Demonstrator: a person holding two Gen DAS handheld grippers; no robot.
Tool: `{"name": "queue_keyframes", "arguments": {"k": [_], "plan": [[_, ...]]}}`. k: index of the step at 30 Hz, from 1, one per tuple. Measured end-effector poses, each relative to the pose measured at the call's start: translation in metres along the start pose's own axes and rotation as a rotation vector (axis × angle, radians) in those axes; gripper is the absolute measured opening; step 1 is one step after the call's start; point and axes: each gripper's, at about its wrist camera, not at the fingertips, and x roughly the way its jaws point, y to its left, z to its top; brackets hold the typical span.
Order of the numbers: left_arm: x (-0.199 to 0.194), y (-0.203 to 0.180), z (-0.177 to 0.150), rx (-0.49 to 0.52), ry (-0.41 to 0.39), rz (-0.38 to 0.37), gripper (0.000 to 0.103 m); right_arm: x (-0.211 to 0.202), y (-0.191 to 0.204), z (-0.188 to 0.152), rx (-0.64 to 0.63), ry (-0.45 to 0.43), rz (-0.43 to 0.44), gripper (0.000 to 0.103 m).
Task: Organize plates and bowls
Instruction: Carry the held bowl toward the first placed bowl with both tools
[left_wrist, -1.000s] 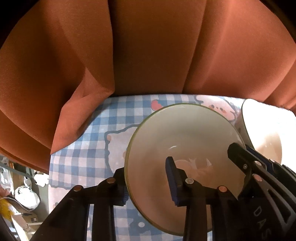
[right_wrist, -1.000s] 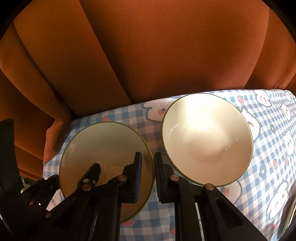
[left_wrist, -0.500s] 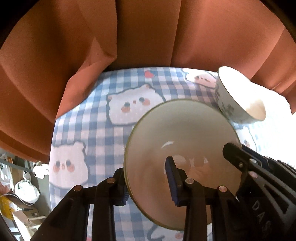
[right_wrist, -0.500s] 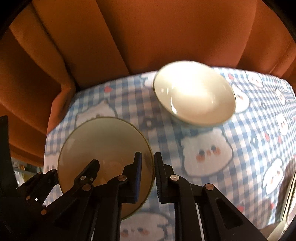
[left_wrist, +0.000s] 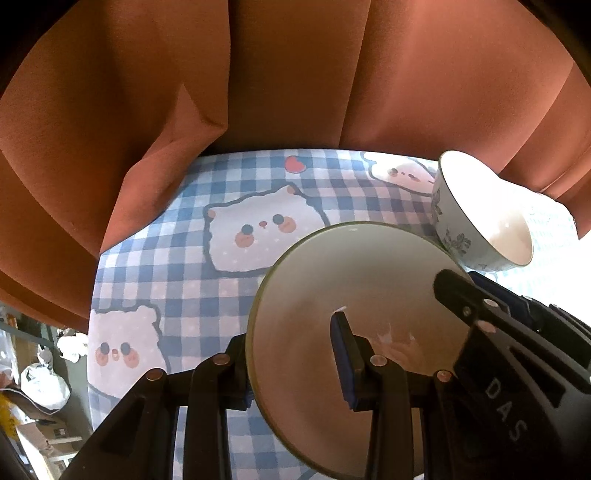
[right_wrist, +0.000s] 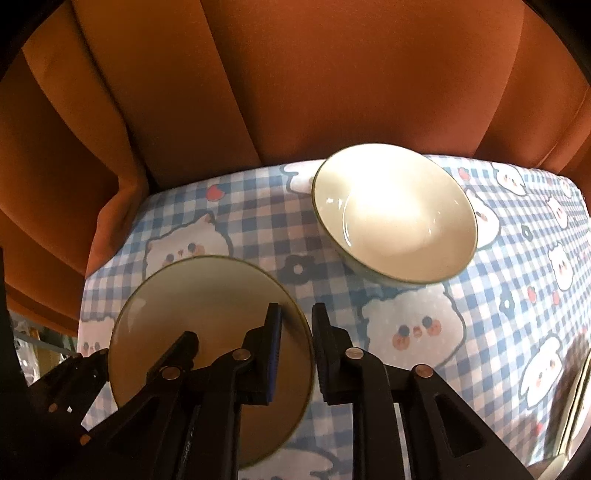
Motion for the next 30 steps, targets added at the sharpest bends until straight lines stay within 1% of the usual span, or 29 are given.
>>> {"name": "queue_keyframes", "arguments": {"k": [3, 6, 9, 12, 17, 23, 30], "plan": [[-0.001, -0.004, 0.0, 0.015, -0.011, 0.0, 0.034, 0.003, -0.003, 0.003, 0.015, 0.011, 0.001, 0.026], [-0.002, -0.003, -0.001, 0.014, -0.002, -0.004, 0.034, 0.003, -0.007, 0.001, 0.033, 0.033, 0.009, 0.026], [-0.003, -0.003, -0.004, 0.006, 0.007, 0.001, 0.034, 0.0, -0.009, -0.004, 0.027, 0.043, 0.016, 0.024], [-0.01, -0.005, -0.009, 0.013, -0.004, 0.003, 0.034, -0.003, -0.008, -0.011, 0.033, 0.047, 0.022, 0.024], [-0.023, -0.011, -0.014, 0.01, -0.024, 0.003, 0.034, -0.018, -0.014, -0.016, 0.03, 0.031, 0.017, 0.024], [-0.046, -0.029, -0.022, 0.008, -0.058, 0.014, 0.034, -0.041, -0.027, -0.023, 0.026, 0.008, 0.024, 0.024], [-0.077, -0.056, -0.038, -0.012, -0.112, 0.061, 0.034, -0.075, -0.052, -0.035, 0.007, -0.039, 0.06, 0.024]]}}
